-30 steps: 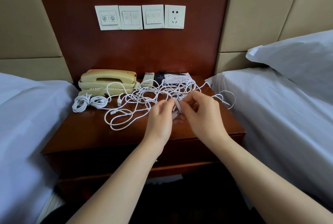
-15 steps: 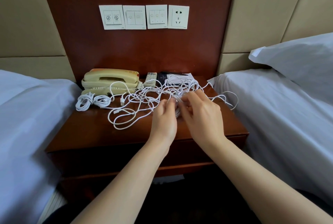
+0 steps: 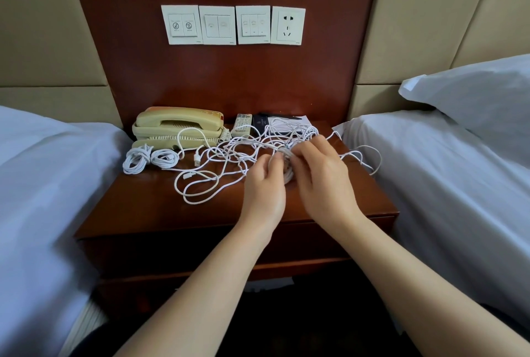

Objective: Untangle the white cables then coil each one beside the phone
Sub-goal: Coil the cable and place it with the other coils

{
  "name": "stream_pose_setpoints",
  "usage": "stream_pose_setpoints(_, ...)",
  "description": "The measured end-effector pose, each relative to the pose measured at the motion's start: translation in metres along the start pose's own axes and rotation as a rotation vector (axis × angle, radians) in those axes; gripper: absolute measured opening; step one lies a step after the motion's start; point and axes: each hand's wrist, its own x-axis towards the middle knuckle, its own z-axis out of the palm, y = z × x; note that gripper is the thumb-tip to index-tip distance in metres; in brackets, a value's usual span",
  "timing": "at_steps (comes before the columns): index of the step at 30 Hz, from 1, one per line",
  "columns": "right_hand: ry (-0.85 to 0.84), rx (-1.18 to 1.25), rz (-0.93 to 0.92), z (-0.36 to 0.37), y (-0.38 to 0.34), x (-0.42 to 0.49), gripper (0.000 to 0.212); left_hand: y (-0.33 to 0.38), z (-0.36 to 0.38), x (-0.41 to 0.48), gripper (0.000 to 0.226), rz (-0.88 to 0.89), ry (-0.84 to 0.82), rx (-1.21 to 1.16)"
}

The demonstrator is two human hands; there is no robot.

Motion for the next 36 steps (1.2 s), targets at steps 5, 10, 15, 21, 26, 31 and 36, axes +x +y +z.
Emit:
stream_pose_setpoints(5, 0.063, 0.253, 0.142, -0.001, 0.0, 0.001, 0.006, 0.0, 0.001, 0.003, 0.028, -0.041, 0.003, -0.063)
stream_pose_setpoints(10, 0.086, 0.327, 0.187, -0.004, -0.003, 0.004, 0.019, -0.001, 0.002, 0.005, 0.027, -0.052, -0.001, -0.105)
stream_pose_setpoints(15, -0.009, 0.244, 0.155, 0.0, 0.004, 0.003, 0.008, -0.004, 0.001, 0.003, 0.026, -0.031, 0.0, -0.073)
stream_pose_setpoints(21, -0.156, 0.147, 0.078, 0.013, 0.008, -0.001, 0.018, -0.013, -0.011, 0.007, 0.027, 0.013, -0.072, 0.039)
stream_pose_setpoints(26, -0.068, 0.284, 0.125, 0.007, 0.004, 0.001, 0.006, -0.008, -0.014, 0.01, 0.024, -0.05, -0.047, -0.048)
stream_pose_setpoints(31, -0.05, 0.374, 0.124, -0.005, 0.005, 0.001, 0.022, -0.002, -0.008, 0.01, 0.024, -0.12, -0.015, -0.228)
stream_pose_setpoints(36, 0.003, 0.386, 0.149, -0.003, 0.005, 0.0, 0.027, 0.001, -0.004, 0.008, 0.022, -0.231, -0.028, -0.343)
